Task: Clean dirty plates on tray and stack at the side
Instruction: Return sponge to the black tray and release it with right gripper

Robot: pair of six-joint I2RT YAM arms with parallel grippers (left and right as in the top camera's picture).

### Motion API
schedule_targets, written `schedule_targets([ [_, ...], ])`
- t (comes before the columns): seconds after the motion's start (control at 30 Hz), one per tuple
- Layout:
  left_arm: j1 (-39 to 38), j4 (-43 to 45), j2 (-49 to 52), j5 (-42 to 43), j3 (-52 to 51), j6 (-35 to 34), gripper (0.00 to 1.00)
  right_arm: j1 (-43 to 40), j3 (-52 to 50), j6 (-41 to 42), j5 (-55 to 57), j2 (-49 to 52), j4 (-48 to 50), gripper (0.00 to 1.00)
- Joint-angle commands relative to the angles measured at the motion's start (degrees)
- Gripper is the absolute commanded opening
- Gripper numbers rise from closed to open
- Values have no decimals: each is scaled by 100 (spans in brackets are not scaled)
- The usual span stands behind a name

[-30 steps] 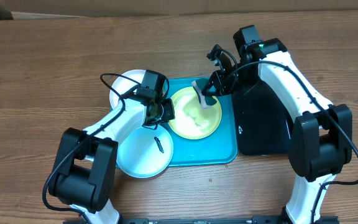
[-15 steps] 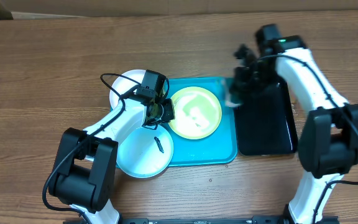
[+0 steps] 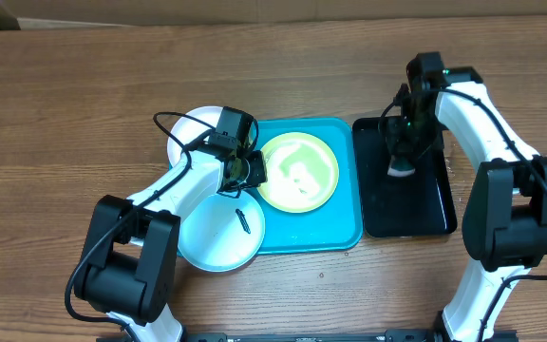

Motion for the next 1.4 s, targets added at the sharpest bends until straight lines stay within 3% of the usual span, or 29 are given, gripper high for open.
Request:
schedule_targets([
  [0.0,-17,-11,61,44,-52,90,14,4,-216,39,175,-267,144,23],
  [0.07,-17,-13,61,46,-52,90,16,4,-278,35,175,-267,205,51],
  [0.13,-17,-15,61,46,-52,90,19,4,-247,37,170,-269,264,63],
  [0.47,-17,-59,61,46,-52,87,28,-13,763,188,166,-273,-273,64],
  [0.6,-17,-61,61,26,-52,87,28,-98,938,610,170,-273,-293,80],
  [0.73,-24,-66,61,-70,-61,87,27,-442,942,894,140,-273,-76,82],
  [0.97,-146,-50,61,-192,-63,79,21,-1226,942,896,-173,-273,-20,82],
  [1.03,-199,-28,61,-214,-63,66,16,-1423,940,905,-175,-273,-20,88],
  [1.07,-214,-11,61,-212,-63,66,13,-1497,940,942,-173,-273,-31,100],
  [1.13,-216,20,61,-210,-59,66,4,-1620,940,997,-170,-273,-55,100],
  [1.37,-37,-343,59,72,409,92,4,-1786,940,994,-168,-273,48,100],
])
